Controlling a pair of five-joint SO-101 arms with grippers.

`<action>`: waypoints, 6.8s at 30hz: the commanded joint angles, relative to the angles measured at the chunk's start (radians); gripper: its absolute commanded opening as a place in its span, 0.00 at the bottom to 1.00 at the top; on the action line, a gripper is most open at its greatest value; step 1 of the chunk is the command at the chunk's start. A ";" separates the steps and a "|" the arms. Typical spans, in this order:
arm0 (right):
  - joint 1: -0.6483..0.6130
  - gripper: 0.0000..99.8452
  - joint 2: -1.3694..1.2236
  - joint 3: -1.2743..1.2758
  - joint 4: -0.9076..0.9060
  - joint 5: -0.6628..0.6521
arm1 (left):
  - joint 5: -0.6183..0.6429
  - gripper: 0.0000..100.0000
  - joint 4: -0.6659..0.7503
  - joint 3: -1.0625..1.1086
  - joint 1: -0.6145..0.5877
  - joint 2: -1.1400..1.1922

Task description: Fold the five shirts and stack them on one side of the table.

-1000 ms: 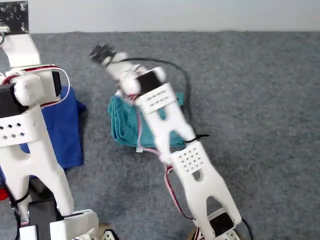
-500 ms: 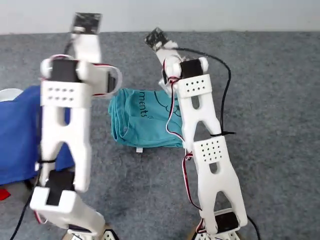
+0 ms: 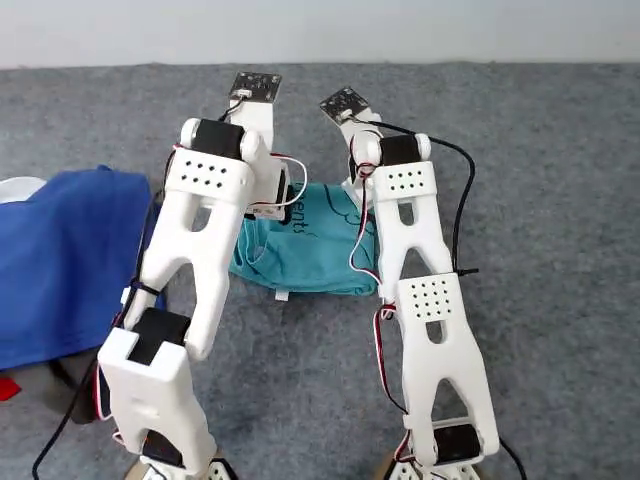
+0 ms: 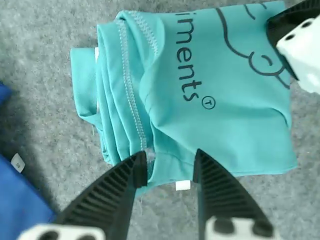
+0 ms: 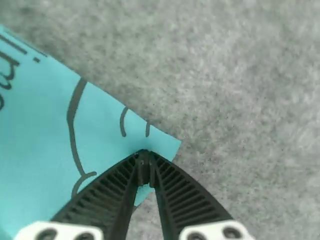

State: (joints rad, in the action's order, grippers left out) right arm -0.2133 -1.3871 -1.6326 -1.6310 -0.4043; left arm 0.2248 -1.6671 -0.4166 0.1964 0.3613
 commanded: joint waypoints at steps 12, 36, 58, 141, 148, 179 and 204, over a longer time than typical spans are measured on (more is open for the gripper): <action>0.008 0.01 0.015 -0.006 0.013 0.072 | 0.000 0.01 0.023 -0.002 0.061 0.170; 0.031 0.01 0.012 -0.002 0.016 0.064 | -0.078 0.01 -0.061 0.038 -0.051 0.035; 0.013 0.01 0.008 0.002 0.019 0.064 | -0.074 0.01 -0.043 -0.081 0.009 0.029; 0.024 0.01 -0.025 -0.043 -0.019 0.170 | 0.058 0.01 -0.044 -0.903 -0.269 0.694; 0.025 0.01 -0.018 -0.048 -0.018 0.170 | 0.058 0.01 -0.086 -1.084 -0.199 0.697; 0.018 0.01 -0.039 -0.041 -0.024 0.170 | 0.028 0.01 -0.087 -0.931 -0.270 0.689; 0.012 0.01 -0.044 -0.041 -0.038 0.170 | -0.014 0.01 0.005 -0.639 -0.273 0.697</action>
State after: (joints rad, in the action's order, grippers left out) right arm -0.2102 -1.4300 -1.6525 -1.6571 -0.2417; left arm 0.2493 -1.6072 -1.0472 -0.0092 1.0748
